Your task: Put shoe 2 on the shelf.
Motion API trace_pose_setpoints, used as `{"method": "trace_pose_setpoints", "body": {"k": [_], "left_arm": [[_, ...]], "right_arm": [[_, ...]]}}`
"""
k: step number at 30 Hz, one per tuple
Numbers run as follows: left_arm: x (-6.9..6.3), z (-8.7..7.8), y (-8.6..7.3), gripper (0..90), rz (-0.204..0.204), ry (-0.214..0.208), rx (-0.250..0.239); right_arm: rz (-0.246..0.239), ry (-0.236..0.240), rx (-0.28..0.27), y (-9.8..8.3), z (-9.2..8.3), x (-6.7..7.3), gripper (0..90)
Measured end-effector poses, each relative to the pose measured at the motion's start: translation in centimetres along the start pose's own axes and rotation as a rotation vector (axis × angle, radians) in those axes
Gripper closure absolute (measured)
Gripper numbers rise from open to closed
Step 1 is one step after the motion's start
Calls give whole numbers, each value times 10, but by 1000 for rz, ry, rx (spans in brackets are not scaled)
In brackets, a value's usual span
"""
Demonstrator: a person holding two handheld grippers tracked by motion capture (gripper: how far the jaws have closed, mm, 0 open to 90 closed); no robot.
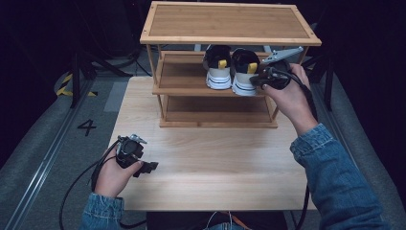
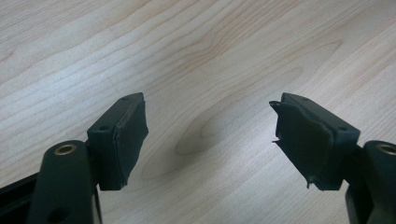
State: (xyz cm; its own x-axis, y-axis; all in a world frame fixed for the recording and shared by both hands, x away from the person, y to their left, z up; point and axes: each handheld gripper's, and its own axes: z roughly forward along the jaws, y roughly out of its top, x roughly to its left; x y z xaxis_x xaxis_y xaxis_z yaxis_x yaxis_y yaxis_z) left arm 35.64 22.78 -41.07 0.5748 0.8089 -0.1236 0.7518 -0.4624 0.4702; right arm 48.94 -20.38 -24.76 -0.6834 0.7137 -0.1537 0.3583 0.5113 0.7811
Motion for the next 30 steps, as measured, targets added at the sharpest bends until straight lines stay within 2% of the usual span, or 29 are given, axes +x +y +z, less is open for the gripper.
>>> {"method": "trace_pose_setpoints", "body": {"k": [10, 24, 28, 30], "left_arm": [[1, -2, -5, 256, -10, 3, 4], [1, -2, -5, 256, -14, 7, 1], [1, -2, -4, 256, -10, 6, 1], [1, -2, -4, 256, -7, 6, -3]], "right_arm": [[16, -14, -10, 2, 10, -7, 900], [14, -53, -18, 5, 21, -12, 880], [8, -53, -21, 5, 23, -11, 810], [5, -49, -22, 4, 22, -8, 728]]}}
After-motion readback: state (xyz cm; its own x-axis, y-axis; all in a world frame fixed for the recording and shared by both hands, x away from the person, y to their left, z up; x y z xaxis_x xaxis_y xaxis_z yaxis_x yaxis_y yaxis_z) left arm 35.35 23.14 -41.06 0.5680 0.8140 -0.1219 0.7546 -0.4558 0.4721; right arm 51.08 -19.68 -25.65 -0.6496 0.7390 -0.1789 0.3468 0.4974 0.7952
